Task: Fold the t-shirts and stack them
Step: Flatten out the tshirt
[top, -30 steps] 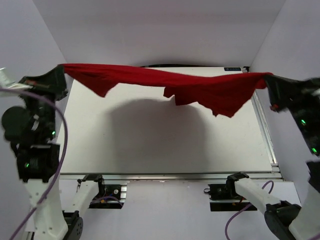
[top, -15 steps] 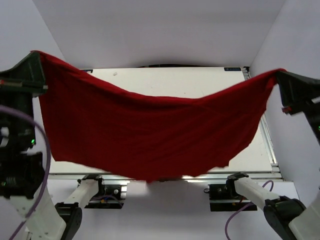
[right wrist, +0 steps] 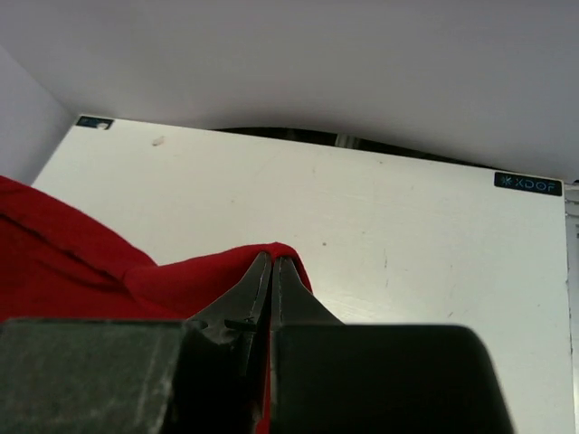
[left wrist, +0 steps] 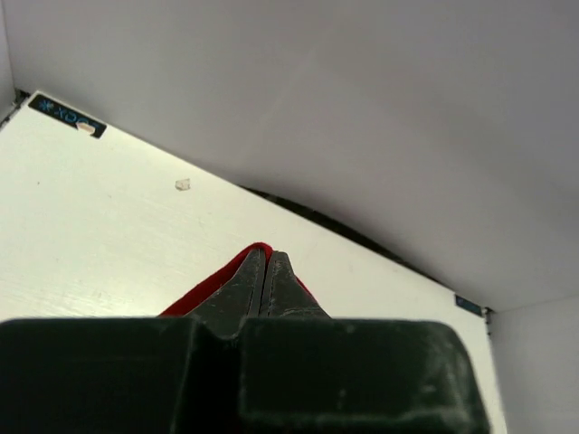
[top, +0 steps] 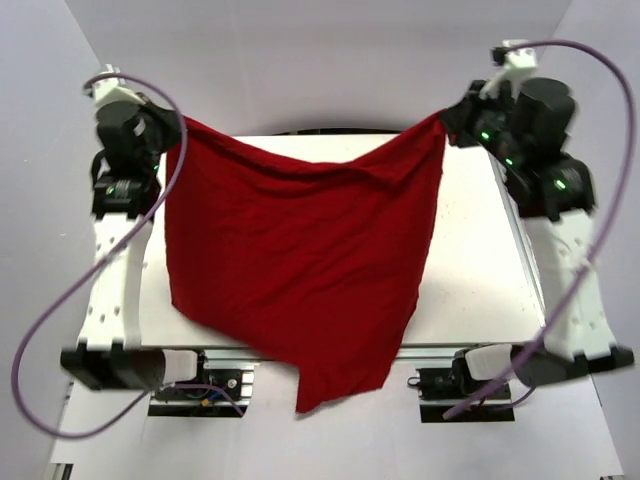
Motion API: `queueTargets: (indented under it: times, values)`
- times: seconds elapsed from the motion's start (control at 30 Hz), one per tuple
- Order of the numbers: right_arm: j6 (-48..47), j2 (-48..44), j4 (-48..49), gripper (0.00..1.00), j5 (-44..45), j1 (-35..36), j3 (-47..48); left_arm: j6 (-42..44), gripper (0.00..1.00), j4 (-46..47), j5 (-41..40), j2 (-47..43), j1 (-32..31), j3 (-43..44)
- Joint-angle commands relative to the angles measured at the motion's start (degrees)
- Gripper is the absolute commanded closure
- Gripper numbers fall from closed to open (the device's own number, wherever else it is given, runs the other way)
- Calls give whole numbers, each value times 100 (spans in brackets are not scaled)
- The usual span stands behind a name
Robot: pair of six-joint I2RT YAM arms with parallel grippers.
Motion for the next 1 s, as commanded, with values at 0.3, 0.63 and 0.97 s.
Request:
queueTargets:
  times: [0.3, 0.63, 0.97]
  values:
    - [-656, 1857, 1420, 100, 639, -4, 3213, 191, 100, -187, 340, 2546, 18, 3858]
    - [-586, 365, 1607, 100, 350, 5, 834, 323, 100, 267, 25, 339, 18, 1229]
    - [-612, -1966, 1634, 100, 727, 102, -2703, 191, 100, 567, -124, -1572, 18, -2413]
